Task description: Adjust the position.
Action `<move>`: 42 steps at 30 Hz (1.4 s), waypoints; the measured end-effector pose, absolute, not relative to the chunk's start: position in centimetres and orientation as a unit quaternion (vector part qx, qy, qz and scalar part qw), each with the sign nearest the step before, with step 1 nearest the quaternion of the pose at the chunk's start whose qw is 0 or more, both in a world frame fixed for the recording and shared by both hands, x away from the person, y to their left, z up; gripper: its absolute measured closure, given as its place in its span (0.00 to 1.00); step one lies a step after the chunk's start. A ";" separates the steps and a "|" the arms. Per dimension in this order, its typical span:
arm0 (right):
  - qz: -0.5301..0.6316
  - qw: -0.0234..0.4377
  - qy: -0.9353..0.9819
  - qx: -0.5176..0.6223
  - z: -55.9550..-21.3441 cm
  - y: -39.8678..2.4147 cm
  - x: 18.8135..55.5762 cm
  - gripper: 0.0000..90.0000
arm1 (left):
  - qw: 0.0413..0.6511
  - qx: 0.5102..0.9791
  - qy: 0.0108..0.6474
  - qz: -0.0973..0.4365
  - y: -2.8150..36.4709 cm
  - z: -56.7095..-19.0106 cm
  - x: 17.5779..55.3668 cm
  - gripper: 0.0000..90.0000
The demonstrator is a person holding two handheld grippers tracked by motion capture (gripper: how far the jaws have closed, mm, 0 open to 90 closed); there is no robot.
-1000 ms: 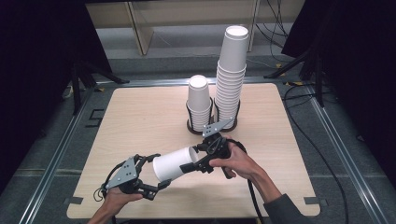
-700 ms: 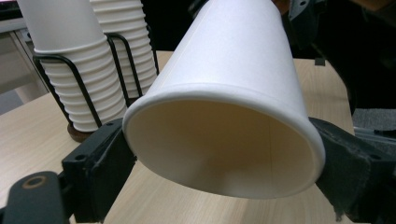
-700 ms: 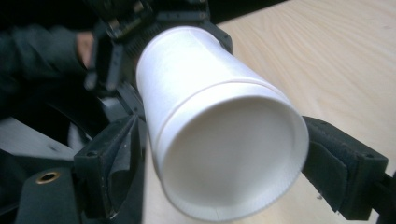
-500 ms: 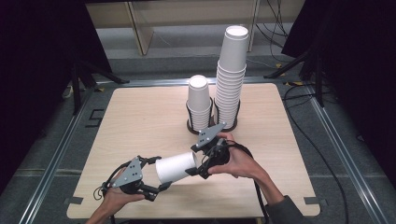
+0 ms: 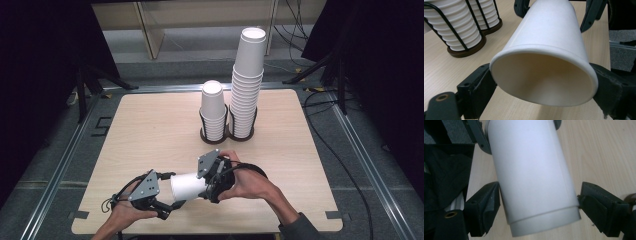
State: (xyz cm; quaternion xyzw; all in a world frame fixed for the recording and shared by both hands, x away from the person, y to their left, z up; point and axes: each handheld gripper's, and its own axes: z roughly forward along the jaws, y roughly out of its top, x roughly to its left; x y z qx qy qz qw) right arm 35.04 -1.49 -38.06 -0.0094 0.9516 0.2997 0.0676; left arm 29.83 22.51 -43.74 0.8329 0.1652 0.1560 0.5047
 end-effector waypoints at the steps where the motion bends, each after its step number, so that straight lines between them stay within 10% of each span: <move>1: 0.295 0.064 0.953 -0.015 -38.2 -1.3 35.0 0.20 | 0.508 0.831 0.164 0.155 22.5 -43.8 29.8 0.13; 42: 0.427 -0.003 0.904 0.021 -38.6 -6.0 38.6 0.26 | 0.655 0.712 0.220 0.123 25.4 -43.7 31.0 0.16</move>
